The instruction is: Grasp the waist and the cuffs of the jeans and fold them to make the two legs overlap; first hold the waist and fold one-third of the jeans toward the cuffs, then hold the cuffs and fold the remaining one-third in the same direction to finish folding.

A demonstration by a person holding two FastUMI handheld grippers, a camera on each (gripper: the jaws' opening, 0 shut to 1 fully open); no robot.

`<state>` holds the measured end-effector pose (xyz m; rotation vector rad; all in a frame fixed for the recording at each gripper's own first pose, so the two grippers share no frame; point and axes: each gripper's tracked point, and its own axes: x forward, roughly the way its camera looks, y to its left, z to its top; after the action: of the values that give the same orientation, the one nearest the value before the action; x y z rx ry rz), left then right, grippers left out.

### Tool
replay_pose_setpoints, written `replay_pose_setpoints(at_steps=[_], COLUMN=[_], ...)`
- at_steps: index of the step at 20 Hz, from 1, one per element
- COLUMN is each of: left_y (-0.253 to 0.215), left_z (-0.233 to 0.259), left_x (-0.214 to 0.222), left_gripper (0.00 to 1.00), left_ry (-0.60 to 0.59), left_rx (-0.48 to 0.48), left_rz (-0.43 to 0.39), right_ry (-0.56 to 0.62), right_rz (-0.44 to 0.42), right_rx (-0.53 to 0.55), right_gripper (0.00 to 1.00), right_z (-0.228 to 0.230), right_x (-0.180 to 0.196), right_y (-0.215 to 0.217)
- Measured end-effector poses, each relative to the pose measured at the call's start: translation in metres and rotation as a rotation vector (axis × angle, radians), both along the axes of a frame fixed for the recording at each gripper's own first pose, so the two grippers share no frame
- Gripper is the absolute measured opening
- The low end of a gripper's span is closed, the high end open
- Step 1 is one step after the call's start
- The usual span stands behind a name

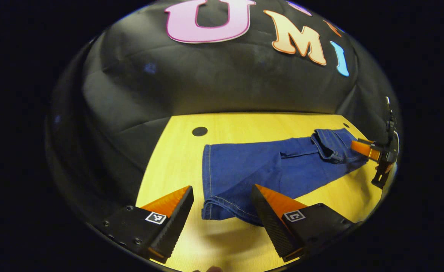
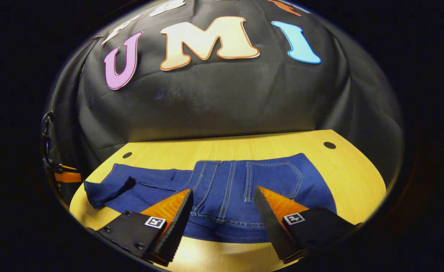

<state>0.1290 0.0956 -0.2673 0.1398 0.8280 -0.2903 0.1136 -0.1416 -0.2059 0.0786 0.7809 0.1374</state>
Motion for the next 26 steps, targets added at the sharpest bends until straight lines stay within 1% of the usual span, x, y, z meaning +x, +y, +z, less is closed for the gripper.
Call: replay_pose_setpoints(at_steps=[1, 3, 7, 9, 10, 11, 12, 13, 14, 16, 17, 19, 20, 21, 22, 24, 26], left_y=[-0.003, 0.003, 0.007, 0.003, 0.001, -0.001, -0.001, -0.004, -0.011, -0.023, -0.028, -0.030, -0.030, -0.033, -0.038, -0.057, -0.080], left_z=[-0.011, -0.037, -0.075, -0.083, -0.085, -0.084, -0.085, -0.085, -0.086, -0.084, -0.083, -0.082, -0.083, -0.079, -0.073, -0.049, -0.011], left_x=[0.005, 0.010, 0.013, 0.008, 0.007, 0.010, 0.007, 0.007, 0.006, 0.004, 0.004, 0.001, -0.002, -0.001, -0.002, 0.004, 0.009], left_gripper=[0.96, 0.96, 0.95, 0.95, 0.96, 0.98, 0.95, 0.94, 0.89, 0.53, 0.43, 0.11, 0.02, 0.02, 0.00, 0.00, 0.00], left_ry=[0.019, 0.076, 0.172, 0.209, 0.217, 0.205, 0.211, 0.210, 0.207, 0.215, 0.219, 0.238, 0.265, 0.268, 0.273, 0.251, 0.196], left_rx=[-0.003, 0.011, 0.013, 0.004, 0.013, 0.001, 0.001, -0.019, -0.050, -0.096, -0.121, -0.132, -0.128, -0.143, -0.170, -0.260, -0.338], left_rz=[-0.029, -0.059, -0.090, -0.103, -0.113, -0.128, -0.122, -0.118, -0.124, -0.111, -0.097, -0.037, -0.017, 0.005, 0.027, 0.070, 0.074], right_ry=[0.000, -0.009, -0.002, 0.013, 0.023, 0.035, 0.042, 0.045, 0.047, 0.050, 0.046, 0.040, 0.037, 0.030, 0.021, -0.002, -0.017], right_rz=[-0.007, -0.013, -0.024, -0.025, -0.023, -0.024, -0.024, -0.023, -0.023, -0.021, -0.020, -0.019, -0.015, -0.011, -0.006, -0.002, -0.002], right_rx=[-0.001, -0.018, -0.053, -0.063, -0.067, -0.068, -0.064, -0.062, -0.060, -0.044, -0.040, -0.036, -0.034, -0.031, -0.028, -0.022, -0.004], right_gripper=[0.96, 0.96, 0.96, 0.96, 0.96, 0.96, 0.96, 0.96, 0.96, 0.96, 0.96, 0.96, 0.96, 0.96, 0.96, 0.96, 0.96], right_z=[0.005, 0.015, 0.019, 0.015, 0.012, 0.010, 0.008, 0.007, 0.006, 0.009, 0.011, 0.017, 0.021, 0.026, 0.032, 0.045, 0.057], right_x=[-0.001, -0.005, -0.012, -0.016, -0.020, -0.022, -0.024, -0.025, -0.027, -0.025, -0.024, -0.021, -0.021, -0.018, -0.017, -0.012, -0.010], right_y=[-0.002, -0.009, -0.019, -0.020, -0.021, -0.021, -0.020, -0.019, -0.017, -0.015, -0.015, -0.019, -0.021, -0.024, -0.028, -0.039, -0.051])
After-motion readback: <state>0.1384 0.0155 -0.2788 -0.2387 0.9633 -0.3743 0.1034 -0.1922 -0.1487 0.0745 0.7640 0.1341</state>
